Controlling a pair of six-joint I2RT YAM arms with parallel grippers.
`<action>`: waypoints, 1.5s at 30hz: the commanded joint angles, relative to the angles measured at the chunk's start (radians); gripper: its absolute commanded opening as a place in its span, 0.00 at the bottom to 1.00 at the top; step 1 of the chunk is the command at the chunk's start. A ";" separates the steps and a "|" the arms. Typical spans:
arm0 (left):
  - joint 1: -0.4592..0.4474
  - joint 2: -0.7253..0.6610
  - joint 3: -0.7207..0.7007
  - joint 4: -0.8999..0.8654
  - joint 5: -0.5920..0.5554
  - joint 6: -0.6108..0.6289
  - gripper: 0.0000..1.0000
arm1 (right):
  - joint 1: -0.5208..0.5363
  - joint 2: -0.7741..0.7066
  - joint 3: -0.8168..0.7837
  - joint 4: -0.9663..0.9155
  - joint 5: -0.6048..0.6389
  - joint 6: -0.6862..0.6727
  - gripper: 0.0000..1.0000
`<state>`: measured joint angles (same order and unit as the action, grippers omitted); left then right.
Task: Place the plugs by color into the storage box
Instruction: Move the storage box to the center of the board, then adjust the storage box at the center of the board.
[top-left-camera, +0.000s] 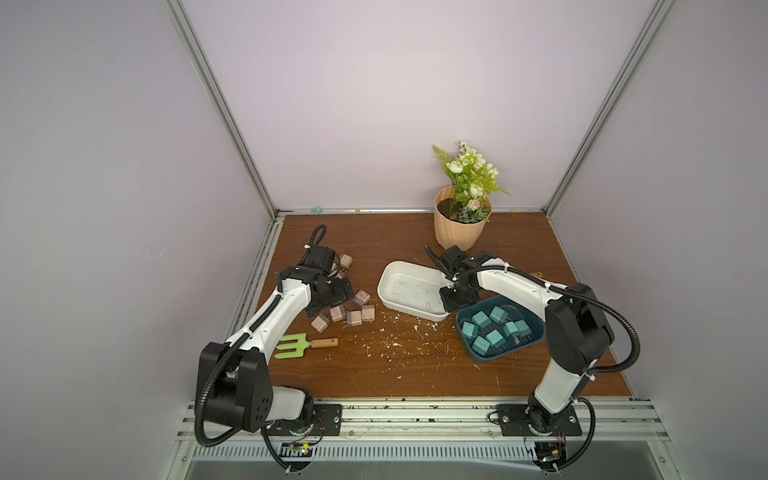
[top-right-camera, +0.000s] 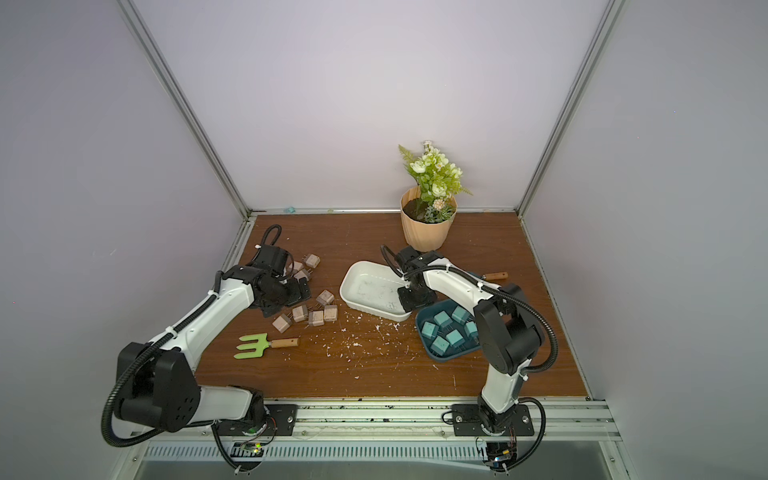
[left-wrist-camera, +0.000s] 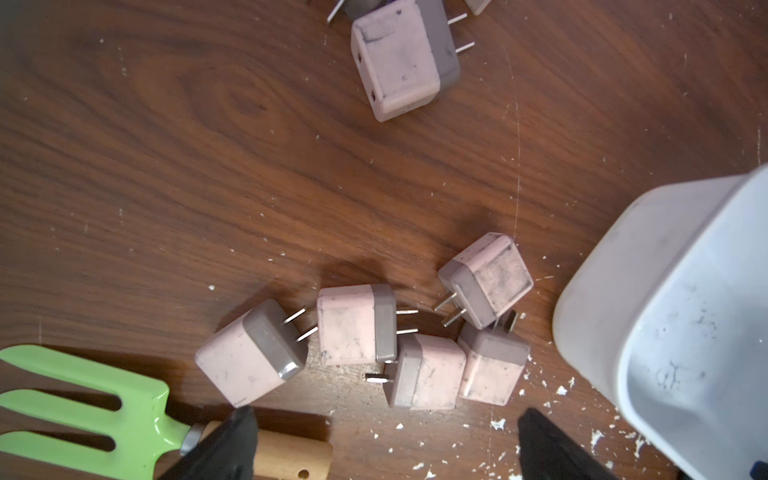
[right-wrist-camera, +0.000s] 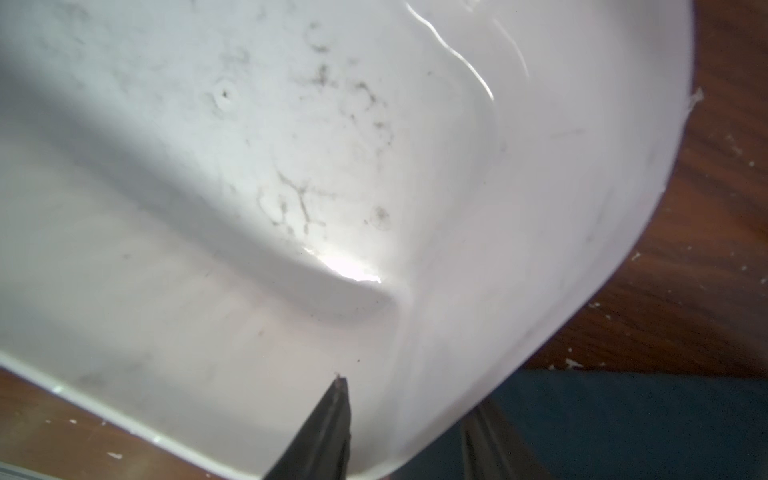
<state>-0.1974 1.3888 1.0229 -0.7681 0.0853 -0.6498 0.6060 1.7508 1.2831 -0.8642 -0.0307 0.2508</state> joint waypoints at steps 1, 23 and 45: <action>-0.042 0.038 0.049 -0.011 -0.010 0.014 0.99 | 0.005 -0.076 -0.024 -0.049 0.014 -0.041 0.47; -0.113 0.093 0.088 0.009 0.031 -0.071 0.99 | 0.113 -0.197 0.081 -0.015 -0.137 0.003 0.83; 0.021 -0.093 -0.003 -0.043 0.051 -0.121 0.98 | 0.255 0.237 0.308 0.022 -0.170 -0.040 0.50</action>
<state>-0.1879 1.3087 1.0313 -0.7746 0.1532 -0.7666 0.8619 1.9949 1.5414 -0.8463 -0.1753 0.1551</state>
